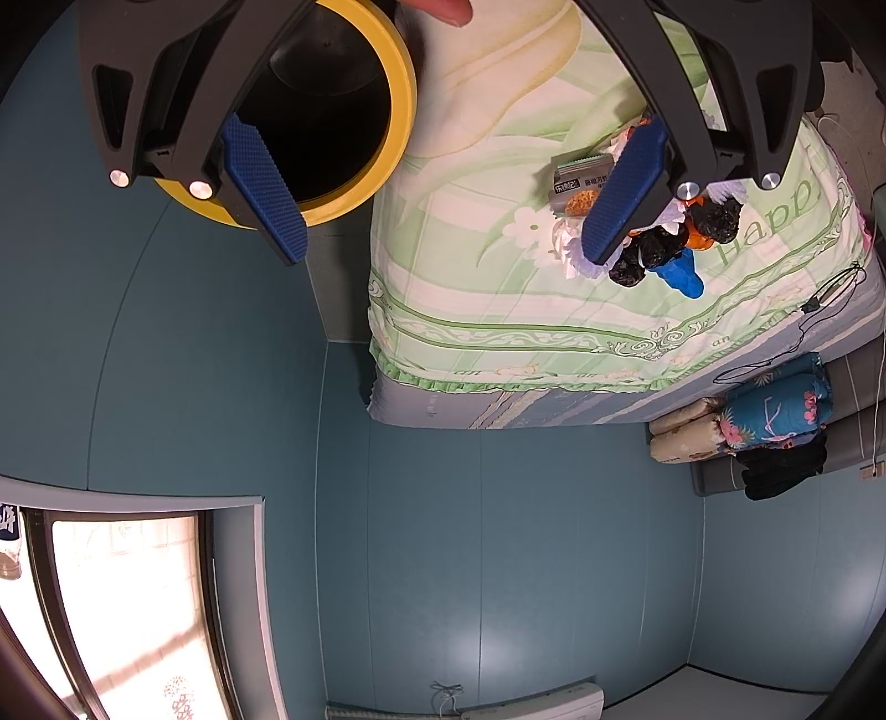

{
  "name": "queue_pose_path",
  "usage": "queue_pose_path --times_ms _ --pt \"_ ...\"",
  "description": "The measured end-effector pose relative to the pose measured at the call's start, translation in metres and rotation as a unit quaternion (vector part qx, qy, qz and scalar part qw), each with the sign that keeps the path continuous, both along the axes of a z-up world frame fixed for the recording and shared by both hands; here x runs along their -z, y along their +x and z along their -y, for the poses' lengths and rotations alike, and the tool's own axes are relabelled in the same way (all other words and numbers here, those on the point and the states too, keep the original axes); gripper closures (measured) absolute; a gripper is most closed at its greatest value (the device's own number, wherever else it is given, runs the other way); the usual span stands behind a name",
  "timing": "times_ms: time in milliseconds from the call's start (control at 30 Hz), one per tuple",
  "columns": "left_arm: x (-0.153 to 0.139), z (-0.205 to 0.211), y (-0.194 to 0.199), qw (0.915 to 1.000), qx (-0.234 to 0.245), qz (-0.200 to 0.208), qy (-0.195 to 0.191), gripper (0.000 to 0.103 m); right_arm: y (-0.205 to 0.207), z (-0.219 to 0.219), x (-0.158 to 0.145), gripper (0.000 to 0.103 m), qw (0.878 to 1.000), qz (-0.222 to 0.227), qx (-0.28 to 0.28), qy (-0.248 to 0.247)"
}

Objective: Collect trash

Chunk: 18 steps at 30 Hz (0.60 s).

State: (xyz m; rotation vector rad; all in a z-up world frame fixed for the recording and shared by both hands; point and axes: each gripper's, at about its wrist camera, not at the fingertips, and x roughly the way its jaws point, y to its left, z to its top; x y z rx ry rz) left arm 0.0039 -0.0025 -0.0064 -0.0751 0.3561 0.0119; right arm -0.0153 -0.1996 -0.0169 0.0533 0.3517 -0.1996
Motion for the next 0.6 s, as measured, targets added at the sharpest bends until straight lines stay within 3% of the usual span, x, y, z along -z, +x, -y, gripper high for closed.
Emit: queue_pose_path --times_ms 600 --pt "0.0041 -0.0001 -0.0020 1.0000 0.000 0.000 -0.001 0.007 0.0005 -0.0020 0.0007 0.008 1.000 0.000 0.000 0.000"
